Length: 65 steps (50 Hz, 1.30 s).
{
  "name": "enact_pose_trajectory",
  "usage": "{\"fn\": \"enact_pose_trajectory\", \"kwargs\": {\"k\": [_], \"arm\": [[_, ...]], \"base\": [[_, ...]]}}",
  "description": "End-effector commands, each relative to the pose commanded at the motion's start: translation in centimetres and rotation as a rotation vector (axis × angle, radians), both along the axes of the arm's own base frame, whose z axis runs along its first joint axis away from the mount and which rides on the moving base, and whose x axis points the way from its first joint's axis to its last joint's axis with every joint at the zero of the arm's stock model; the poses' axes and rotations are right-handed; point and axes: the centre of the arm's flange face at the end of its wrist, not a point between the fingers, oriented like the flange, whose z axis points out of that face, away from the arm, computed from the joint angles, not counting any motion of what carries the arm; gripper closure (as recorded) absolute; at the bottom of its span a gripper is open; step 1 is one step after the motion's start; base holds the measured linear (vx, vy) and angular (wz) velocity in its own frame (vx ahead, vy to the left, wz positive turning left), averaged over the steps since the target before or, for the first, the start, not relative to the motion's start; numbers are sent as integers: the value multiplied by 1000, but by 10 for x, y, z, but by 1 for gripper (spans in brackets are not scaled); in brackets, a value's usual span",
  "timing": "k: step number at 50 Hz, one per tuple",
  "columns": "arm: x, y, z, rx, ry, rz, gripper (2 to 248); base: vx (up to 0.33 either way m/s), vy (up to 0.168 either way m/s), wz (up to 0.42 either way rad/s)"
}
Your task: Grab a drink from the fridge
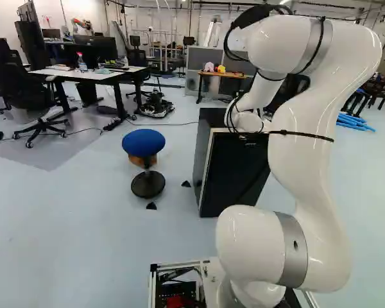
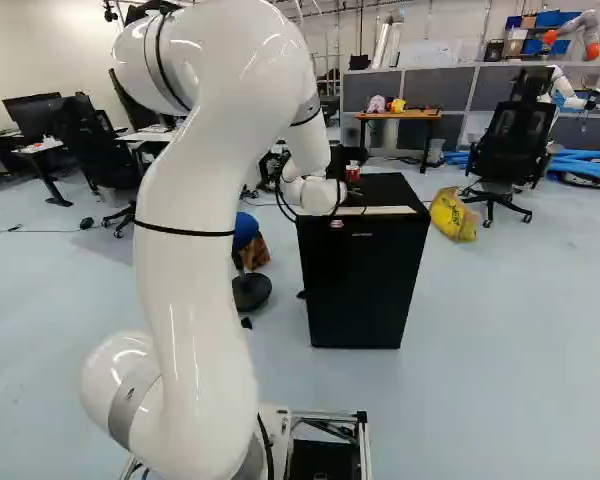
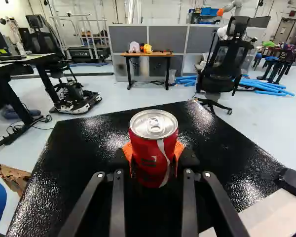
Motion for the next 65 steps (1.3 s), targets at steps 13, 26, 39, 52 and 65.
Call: {"fn": "enact_pose_trajectory", "kwargs": {"k": [13, 26, 39, 52, 65], "arm": [[-1, 0, 15, -8, -23, 0, 151], [-1, 1, 15, -8, -22, 1, 151], [-6, 7, 17, -7, -20, 7, 151], [-15, 18, 20, -5, -16, 19, 151], [-31, 35, 24, -2, -10, 38, 151]], "base": [[0, 0, 0], [0, 0, 0], [0, 0, 0], [0, 0, 0], [0, 0, 0]]}}
